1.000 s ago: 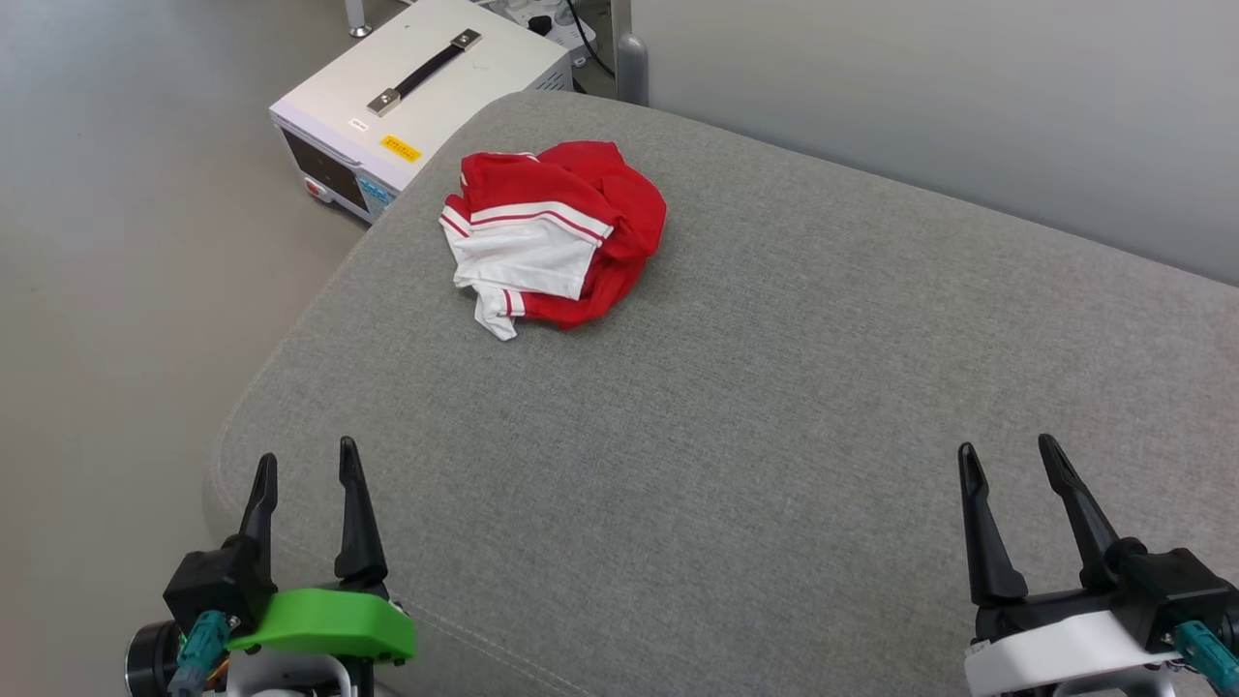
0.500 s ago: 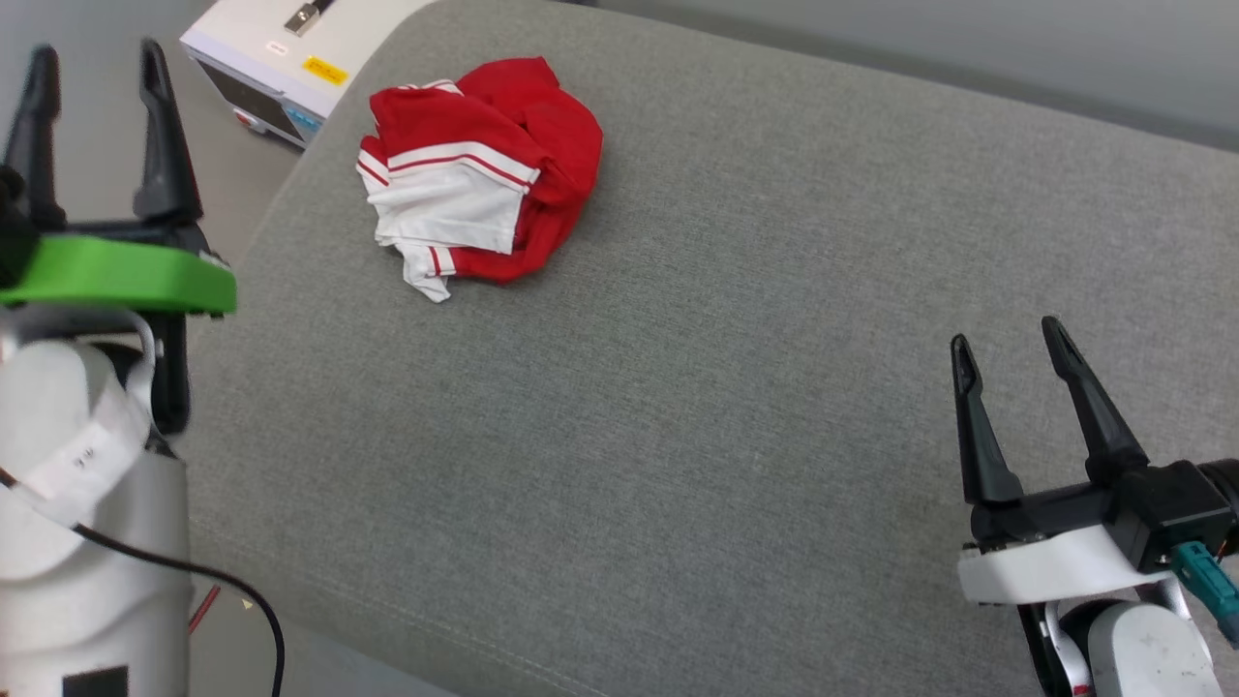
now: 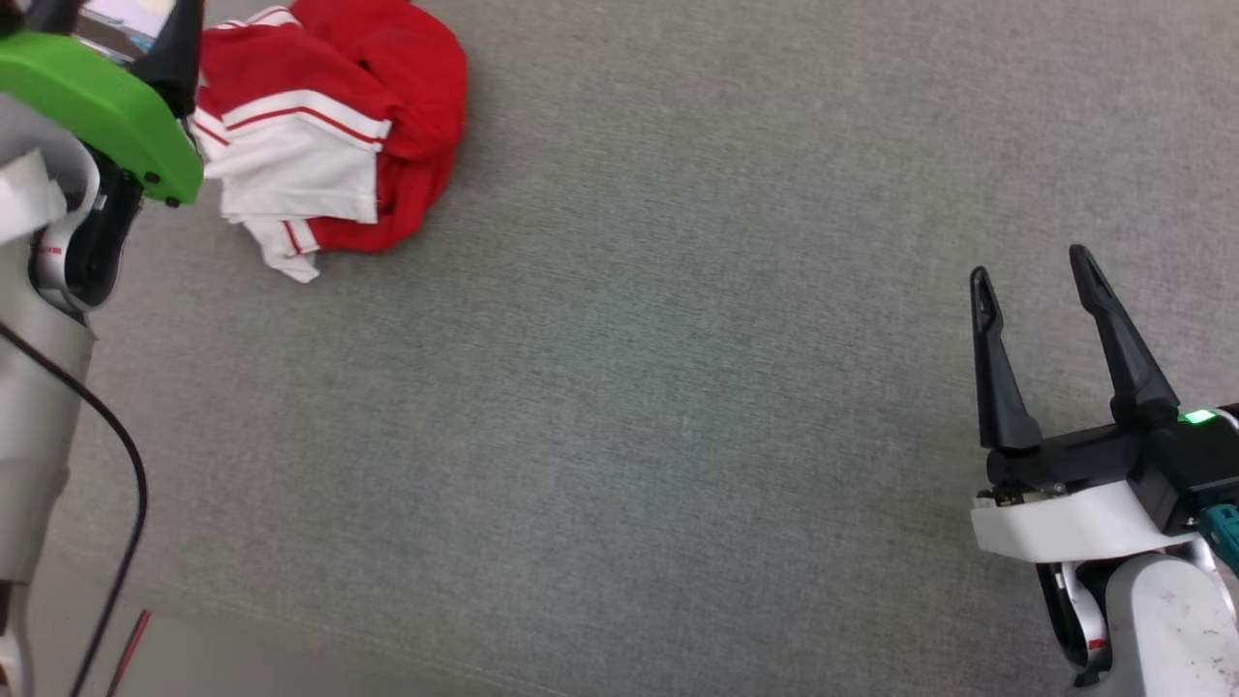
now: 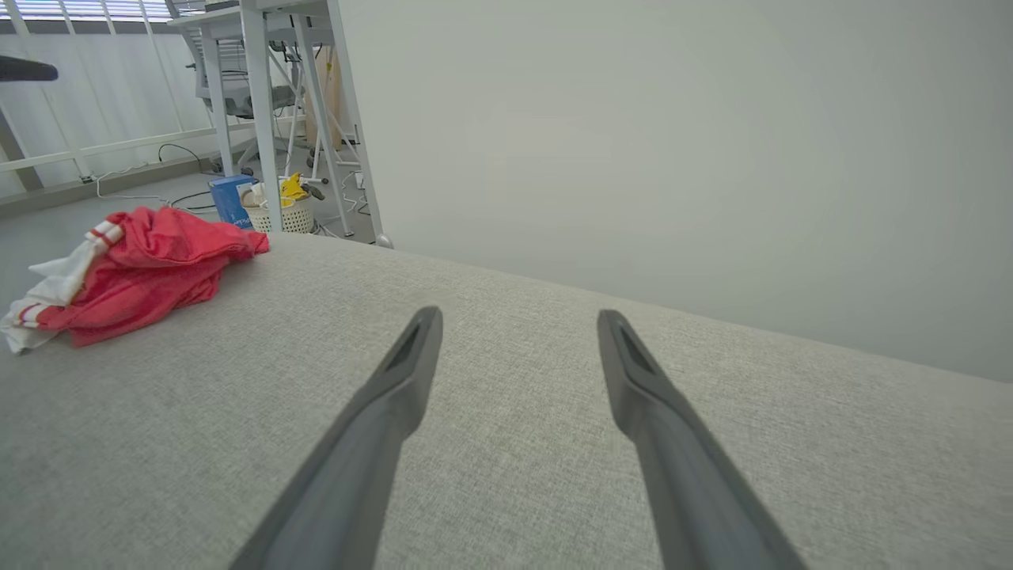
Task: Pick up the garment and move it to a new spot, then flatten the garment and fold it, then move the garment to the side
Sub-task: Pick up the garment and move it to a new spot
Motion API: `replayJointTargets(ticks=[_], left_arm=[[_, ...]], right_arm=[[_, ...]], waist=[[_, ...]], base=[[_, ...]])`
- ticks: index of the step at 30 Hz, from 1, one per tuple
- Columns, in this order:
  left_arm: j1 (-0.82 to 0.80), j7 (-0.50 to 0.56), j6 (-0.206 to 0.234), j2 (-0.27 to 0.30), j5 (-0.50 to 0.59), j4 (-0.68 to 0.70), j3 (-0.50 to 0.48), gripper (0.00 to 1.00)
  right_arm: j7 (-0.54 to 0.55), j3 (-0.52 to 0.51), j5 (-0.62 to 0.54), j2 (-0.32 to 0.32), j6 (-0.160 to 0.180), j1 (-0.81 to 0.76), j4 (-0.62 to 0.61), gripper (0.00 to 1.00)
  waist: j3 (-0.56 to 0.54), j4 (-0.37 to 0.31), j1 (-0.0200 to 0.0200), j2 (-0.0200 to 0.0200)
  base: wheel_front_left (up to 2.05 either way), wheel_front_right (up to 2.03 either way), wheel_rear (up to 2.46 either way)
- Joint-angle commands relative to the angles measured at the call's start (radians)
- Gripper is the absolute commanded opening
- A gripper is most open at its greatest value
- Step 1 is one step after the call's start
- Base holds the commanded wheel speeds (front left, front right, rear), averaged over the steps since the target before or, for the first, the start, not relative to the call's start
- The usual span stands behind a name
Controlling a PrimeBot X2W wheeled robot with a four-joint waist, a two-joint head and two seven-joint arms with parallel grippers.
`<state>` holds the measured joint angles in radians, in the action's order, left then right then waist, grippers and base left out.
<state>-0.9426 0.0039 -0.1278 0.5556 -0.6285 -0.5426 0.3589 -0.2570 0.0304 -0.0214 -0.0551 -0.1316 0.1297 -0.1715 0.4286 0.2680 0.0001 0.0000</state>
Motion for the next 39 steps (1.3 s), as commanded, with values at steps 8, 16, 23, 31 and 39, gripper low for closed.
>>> replayJointTargets(ticks=[8,16,23,31,39], left_arm=[[-0.099,0.353,-0.003,0.141,-0.271,0.005,0.3,1.0],[-0.134,0.56,-0.003,0.164,-0.397,-0.048,0.477,1.0],[-0.131,0.601,-0.003,0.129,-0.432,-0.121,0.587,1.0],[-0.177,0.462,-0.003,0.149,-0.426,-0.131,0.653,0.0],[-0.271,0.253,-0.003,0.18,-0.364,-0.094,0.716,0.0]], right_arm=[[-0.005,-0.005,-0.005,-0.02,0.001,0.041,-0.025,1.0],[-0.005,0.0,-0.008,-0.023,0.001,0.063,-0.031,1.0],[-0.005,0.007,-0.007,-0.021,0.001,0.075,-0.024,1.0],[-0.005,0.0,0.005,-0.013,0.001,0.056,-0.005,1.0],[-0.005,0.008,0.028,-0.001,0.001,0.019,0.019,1.0]], waist=[[0.091,-0.069,-0.0001,0.0],[0.137,-0.091,-0.0001,0.0],[0.143,-0.105,-0.0001,0.0],[0.072,-0.094,-0.0001,0.0],[-0.052,-0.08,-0.0001,0.0]], base=[[0.0,0.0,0.0],[0.0,0.0,0.0],[0.0,0.0,0.0],[0.0,0.0,0.0],[0.0,0.0,0.0]])
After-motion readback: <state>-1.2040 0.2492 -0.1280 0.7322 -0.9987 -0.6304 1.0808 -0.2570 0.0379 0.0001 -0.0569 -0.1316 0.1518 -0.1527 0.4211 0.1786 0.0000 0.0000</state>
